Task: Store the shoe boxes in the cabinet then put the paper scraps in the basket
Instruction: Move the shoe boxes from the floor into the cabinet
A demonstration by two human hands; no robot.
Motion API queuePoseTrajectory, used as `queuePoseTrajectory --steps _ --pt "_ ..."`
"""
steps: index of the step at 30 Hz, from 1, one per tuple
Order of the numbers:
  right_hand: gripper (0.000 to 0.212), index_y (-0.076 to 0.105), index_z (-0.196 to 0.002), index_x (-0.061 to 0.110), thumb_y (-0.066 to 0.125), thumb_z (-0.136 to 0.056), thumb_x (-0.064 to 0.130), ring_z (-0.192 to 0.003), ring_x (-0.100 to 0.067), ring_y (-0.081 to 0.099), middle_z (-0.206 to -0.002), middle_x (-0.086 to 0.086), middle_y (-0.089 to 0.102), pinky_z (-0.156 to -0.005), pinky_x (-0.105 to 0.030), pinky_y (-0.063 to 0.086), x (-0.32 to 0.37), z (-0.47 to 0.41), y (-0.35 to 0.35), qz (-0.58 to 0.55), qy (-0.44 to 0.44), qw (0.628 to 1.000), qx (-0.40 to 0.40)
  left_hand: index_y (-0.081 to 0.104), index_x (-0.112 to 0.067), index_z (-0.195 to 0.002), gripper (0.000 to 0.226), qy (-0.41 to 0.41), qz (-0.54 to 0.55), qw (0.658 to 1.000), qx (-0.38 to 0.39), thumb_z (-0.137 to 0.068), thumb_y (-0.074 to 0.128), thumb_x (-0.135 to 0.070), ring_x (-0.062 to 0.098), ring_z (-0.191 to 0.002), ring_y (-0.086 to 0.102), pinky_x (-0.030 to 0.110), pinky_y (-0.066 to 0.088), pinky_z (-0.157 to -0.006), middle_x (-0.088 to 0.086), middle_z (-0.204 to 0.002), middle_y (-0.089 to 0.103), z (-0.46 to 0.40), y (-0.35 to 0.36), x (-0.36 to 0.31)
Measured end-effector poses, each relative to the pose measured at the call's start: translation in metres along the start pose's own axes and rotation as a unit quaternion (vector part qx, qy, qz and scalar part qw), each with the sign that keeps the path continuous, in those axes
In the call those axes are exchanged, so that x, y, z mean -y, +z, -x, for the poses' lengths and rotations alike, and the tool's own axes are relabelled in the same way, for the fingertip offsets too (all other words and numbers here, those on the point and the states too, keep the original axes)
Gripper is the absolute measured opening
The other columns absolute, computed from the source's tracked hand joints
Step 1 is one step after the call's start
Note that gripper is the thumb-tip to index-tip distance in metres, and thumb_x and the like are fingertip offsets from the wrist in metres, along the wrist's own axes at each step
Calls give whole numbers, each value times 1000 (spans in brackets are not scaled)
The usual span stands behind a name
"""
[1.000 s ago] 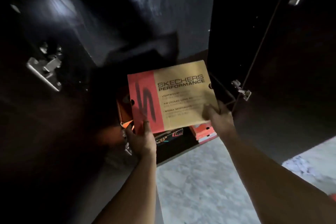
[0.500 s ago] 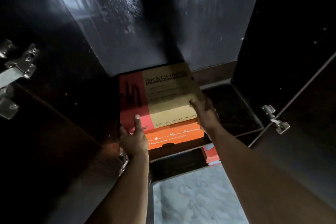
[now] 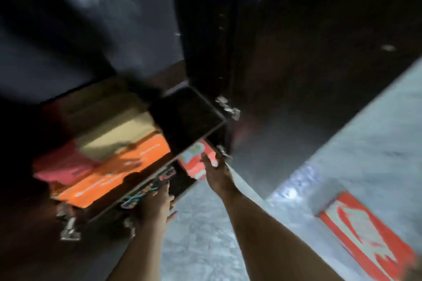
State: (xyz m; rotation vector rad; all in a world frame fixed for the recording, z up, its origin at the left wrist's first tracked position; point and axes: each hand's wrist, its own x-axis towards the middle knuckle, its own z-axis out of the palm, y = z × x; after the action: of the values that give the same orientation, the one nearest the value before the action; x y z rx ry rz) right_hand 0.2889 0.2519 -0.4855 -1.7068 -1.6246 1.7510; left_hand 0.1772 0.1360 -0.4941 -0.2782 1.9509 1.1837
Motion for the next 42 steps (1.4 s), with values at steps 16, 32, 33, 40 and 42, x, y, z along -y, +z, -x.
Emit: queuePoseTrajectory --steps 16,32,33,40,42 --pt "73 41 -152 14 45 -99 63 -138 -37 49 -153 -12 51 -110 -43 41 -424 43 -391 -162 296 877 -344 68 -18 -99 35 165 -558 750 315 -93 62 -52 29 -109 66 38 54 -92 8 -116 72 124 401 253" --pt "65 38 -148 18 58 -96 51 -109 -28 63 -133 -8 60 -94 -45 53 -729 -130 -486 -268 395 815 -329 54 -13 -134 78 193 -619 708 278 -79 64 -66 34 -119 61 49 51 -103 8 -132 64 -72 687 453" --pt "62 42 -142 21 61 -92 53 -99 -25 65 -124 -4 64 -89 -45 55 -737 -134 -480 -271 388 821 -319 54 -15 -132 74 185 -608 725 264 -81 60 -68 35 -114 62 51 53 -100 7 -125 65 -79 686 462" --pt "65 44 -136 31 67 -84 61 -100 -30 70 -119 2 67 -92 -53 59 -723 -96 -458 -263 365 819 -356 53 -14 -137 51 165 -572 774 215 -96 62 -42 40 -123 58 47 49 -103 14 -133 64 -37 631 469" --pt "58 47 -132 34 65 -85 64 -99 -28 71 -119 4 69 -90 -51 60 -703 -73 -452 -244 349 833 -353 53 -15 -137 49 162 -574 777 201 -97 60 -41 39 -123 58 43 48 -99 13 -132 64 -18 605 456"
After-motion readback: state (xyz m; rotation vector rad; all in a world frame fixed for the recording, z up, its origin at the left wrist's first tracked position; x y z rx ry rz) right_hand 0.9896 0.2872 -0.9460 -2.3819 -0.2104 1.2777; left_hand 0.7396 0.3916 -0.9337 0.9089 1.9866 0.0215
